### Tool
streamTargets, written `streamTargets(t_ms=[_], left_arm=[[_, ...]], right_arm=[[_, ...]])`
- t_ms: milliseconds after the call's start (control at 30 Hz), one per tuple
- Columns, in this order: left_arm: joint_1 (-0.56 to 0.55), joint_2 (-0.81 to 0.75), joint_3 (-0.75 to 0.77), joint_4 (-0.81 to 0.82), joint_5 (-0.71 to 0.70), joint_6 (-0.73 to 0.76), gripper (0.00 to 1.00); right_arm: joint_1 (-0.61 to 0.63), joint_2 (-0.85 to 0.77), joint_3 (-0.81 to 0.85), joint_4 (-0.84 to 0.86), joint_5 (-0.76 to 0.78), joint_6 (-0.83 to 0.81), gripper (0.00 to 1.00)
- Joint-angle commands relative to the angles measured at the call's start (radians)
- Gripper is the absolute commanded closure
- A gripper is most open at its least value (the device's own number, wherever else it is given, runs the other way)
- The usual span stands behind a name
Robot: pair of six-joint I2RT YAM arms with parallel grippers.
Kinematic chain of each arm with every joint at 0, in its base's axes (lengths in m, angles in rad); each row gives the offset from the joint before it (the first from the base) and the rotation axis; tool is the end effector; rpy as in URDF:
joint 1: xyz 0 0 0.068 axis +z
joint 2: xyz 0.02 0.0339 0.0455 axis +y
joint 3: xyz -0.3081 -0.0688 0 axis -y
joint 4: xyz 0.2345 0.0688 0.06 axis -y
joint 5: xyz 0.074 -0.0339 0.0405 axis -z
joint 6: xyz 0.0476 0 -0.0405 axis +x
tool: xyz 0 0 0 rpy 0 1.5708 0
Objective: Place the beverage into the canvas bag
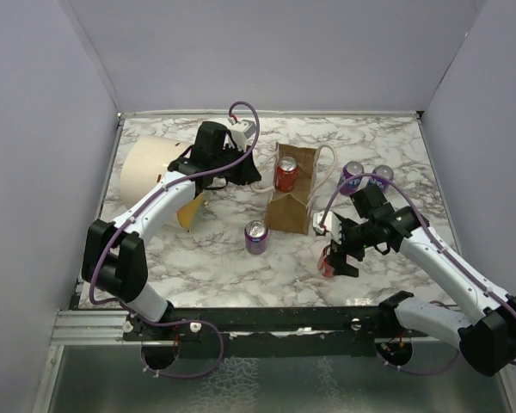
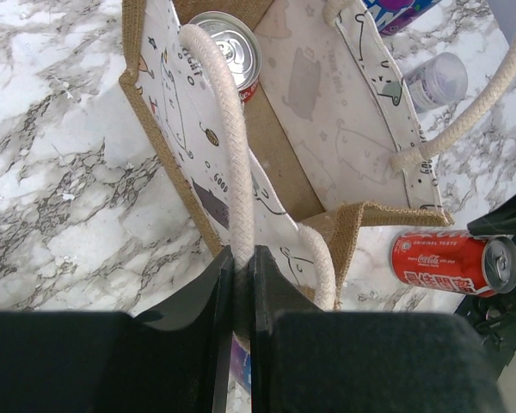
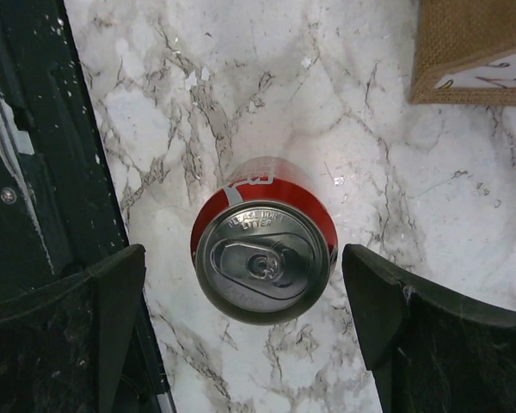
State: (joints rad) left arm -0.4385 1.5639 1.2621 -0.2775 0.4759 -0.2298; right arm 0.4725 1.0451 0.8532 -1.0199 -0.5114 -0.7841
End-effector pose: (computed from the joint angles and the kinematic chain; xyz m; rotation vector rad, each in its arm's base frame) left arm 0.3139 -0.1713 0.3455 0.5149 2.1526 -0.8921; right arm 0.1208 0.0879 0.2860 -1.6580 2.0684 0.6093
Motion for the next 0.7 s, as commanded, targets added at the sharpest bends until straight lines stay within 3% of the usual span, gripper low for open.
streamTargets(t_ms=[0, 267, 467, 667], left_arm=[[0.003, -0.004, 0.023, 0.013, 0.009, 0.015, 1.00], [0.003, -0.004, 0.023, 0.012, 0.011, 0.016, 1.00], [0.003, -0.004, 0.018, 0.016, 0.009, 0.021, 1.00], [0.002, -0.004, 0.016, 0.015, 0.011, 0.021, 1.00]], right_arm=[[0.006, 0.028, -0.051, 0.090, 0.047, -0.020, 0.04], [0.005, 0.034, -0.106, 0.175, 0.035, -0.022, 0.21], [0.005, 0.037, -0.104, 0.188, 0.018, -0.025, 0.28], [0.005, 0.009, -0.102, 0.214, 0.016, -0.006, 0.44]])
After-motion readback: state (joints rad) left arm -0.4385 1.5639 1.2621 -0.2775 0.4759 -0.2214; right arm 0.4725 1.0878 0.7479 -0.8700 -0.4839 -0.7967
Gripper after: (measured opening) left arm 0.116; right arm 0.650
